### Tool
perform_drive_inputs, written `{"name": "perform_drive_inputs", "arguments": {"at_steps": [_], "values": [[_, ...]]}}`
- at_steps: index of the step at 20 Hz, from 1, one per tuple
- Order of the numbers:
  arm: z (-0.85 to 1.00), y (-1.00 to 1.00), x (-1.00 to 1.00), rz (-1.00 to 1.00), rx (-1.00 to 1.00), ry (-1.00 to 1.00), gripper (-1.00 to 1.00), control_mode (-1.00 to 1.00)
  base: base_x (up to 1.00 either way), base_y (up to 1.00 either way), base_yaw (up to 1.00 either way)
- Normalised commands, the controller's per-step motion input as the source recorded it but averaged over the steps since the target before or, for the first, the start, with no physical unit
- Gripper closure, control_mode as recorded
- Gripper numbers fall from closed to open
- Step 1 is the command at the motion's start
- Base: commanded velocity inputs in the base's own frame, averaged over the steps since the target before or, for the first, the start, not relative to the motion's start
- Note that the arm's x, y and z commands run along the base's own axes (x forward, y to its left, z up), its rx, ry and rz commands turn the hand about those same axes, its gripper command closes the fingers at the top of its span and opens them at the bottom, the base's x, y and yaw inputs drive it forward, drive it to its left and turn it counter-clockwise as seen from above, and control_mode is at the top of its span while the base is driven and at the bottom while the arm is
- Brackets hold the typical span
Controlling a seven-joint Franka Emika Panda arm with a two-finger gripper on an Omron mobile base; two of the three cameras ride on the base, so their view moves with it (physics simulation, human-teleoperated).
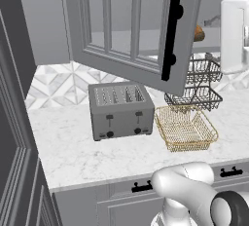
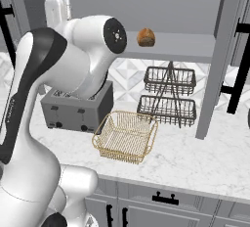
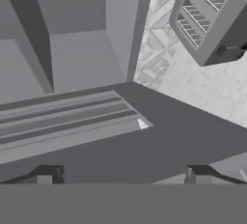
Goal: Open the cabinet, pick up the bread from the cabinet and place it in the basket. Then move the basket to the dining counter.
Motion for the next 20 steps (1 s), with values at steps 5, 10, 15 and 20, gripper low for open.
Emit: {"name": "perform_drive_inputs", "arguments": {"at_steps": [5, 10, 15, 20], "values": [[-0.19, 0.63, 0.02, 0.18, 0.04, 0.08, -1.00, -1.00, 0.00, 0.00, 0.00], [-0.02, 0.75, 0.00, 0.26, 0.00, 0.11, -1.00, -1.00, 0.00, 0.00, 0.00], [-0.03, 0.90, -0.35, 0.38, 0.03, 0.07, -1.00, -1.00, 0.00, 0.00, 0.00], [-0.33, 1.00, -0.45, 0.39, 0.04, 0.03, -1.00, -1.00, 0.00, 0.00, 0.00]]}}
